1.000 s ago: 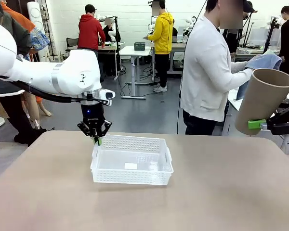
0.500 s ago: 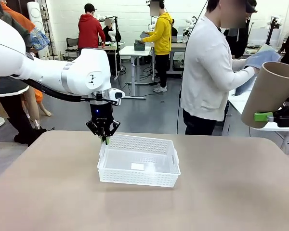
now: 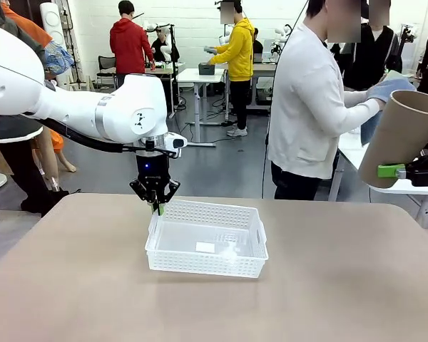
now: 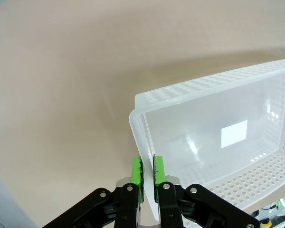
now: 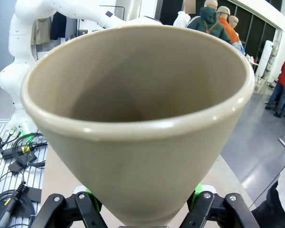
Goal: Clean and organize the cups into the basket.
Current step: Pick up the Organizing basket and move it to the center of the table, then pick up the Reusable plastic cup from the right side of the table and place it inside the Organizing basket.
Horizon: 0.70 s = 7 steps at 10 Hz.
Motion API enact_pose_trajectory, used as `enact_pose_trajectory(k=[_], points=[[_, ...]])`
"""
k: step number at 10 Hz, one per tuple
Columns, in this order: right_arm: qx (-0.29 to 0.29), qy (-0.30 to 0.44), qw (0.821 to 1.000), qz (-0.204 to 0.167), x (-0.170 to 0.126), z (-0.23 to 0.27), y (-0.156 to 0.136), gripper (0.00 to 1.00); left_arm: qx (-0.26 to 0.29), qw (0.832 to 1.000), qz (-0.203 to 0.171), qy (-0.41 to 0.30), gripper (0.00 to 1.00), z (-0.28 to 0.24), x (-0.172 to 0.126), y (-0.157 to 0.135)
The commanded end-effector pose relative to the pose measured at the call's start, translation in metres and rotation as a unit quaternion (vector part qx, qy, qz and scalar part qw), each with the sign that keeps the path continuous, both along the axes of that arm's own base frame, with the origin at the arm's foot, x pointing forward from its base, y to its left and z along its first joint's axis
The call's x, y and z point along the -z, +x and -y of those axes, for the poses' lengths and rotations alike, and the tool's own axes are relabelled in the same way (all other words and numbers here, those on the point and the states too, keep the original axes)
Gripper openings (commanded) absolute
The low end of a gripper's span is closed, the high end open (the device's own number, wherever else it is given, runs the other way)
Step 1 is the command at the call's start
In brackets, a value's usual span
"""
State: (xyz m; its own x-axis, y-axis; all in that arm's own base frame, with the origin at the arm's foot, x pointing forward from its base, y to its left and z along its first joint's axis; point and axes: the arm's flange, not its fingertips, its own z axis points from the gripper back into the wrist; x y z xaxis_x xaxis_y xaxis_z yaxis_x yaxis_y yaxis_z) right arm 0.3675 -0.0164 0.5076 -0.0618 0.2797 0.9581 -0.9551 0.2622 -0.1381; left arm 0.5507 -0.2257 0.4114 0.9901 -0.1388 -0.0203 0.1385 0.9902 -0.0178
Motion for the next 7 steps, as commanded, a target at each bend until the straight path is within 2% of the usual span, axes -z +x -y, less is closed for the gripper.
enact_pose_trajectory(k=[1,2,3,4,6,7], points=[[-0.003,0.0,1.0,0.002,0.0,-0.001,0.0,0.0,0.0,1.0,0.0,-0.001,0.0,0.0,-0.001,-0.001],[0.0,0.0,1.0,0.0,0.0,0.0,0.0,0.8,0.0,1.0,0.0,-0.001,0.0,0.0,-0.001,-0.001],[0.017,-0.135,0.99,0.037,-0.024,-0.056,-0.002,0.8,0.0,1.0,0.0,-0.001,0.0,0.0,-0.001,-0.001],[0.02,-0.237,0.971,0.025,-0.05,-0.112,0.011,0.8,0.0,1.0,0.0,-0.001,0.0,0.0,-0.001,-0.001],[0.058,-0.372,0.925,-0.048,-0.087,-0.192,0.051,0.8,0.0,1.0,0.0,-0.001,0.0,0.0,-0.001,-0.001],[0.078,-0.419,0.902,-0.061,-0.093,-0.221,0.064,0.8,0.0,1.0,0.0,-0.001,0.0,0.0,-0.001,-0.001]])
